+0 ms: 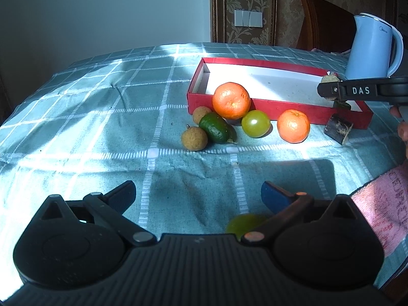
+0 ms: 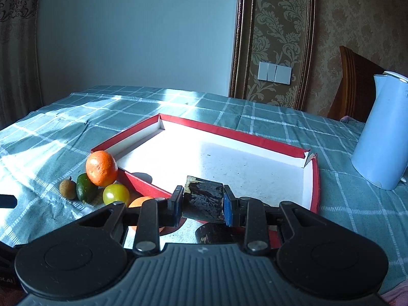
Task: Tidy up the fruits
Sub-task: 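Lift the dark bark block with the right tool and carry it over the box, then lower the block into the box and open the right tool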
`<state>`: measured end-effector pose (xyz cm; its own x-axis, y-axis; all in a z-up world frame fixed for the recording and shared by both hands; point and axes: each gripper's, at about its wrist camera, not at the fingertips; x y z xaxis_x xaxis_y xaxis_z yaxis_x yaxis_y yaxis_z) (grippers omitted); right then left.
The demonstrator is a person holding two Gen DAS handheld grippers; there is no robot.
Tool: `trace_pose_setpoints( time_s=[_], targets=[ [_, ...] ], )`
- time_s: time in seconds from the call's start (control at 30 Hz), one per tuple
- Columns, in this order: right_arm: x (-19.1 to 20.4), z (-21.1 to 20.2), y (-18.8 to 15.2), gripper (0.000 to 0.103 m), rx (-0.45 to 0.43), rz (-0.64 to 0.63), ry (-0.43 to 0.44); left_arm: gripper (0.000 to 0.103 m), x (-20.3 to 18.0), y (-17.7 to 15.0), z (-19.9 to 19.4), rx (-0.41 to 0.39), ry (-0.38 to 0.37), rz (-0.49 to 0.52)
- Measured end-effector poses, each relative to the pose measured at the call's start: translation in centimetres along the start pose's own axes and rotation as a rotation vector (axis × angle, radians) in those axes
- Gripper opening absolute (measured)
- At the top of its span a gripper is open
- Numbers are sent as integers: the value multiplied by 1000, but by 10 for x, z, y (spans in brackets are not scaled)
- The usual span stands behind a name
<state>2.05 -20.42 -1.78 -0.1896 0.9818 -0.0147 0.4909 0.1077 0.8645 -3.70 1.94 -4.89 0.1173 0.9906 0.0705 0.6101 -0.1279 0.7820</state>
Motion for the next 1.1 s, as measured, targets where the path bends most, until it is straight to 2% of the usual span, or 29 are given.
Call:
trace_pose_setpoints(
  time_s=[0.4, 1.1],
  targets=[
    [-31, 50, 19, 30, 65, 57, -63, 103, 6, 3, 9, 16, 2, -23],
    [-44, 80, 11, 30, 155, 100, -80, 103, 9, 4, 14, 25, 7, -32]
  ],
)
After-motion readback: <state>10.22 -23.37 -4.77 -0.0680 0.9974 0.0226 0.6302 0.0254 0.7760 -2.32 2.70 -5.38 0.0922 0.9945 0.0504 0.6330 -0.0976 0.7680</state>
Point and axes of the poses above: each gripper's, at about its wrist camera, not at the fingertips, and z roughly the way its jaws point, x to its left, y to its top, and after that the axes turned 3 degrees about y, right-handed
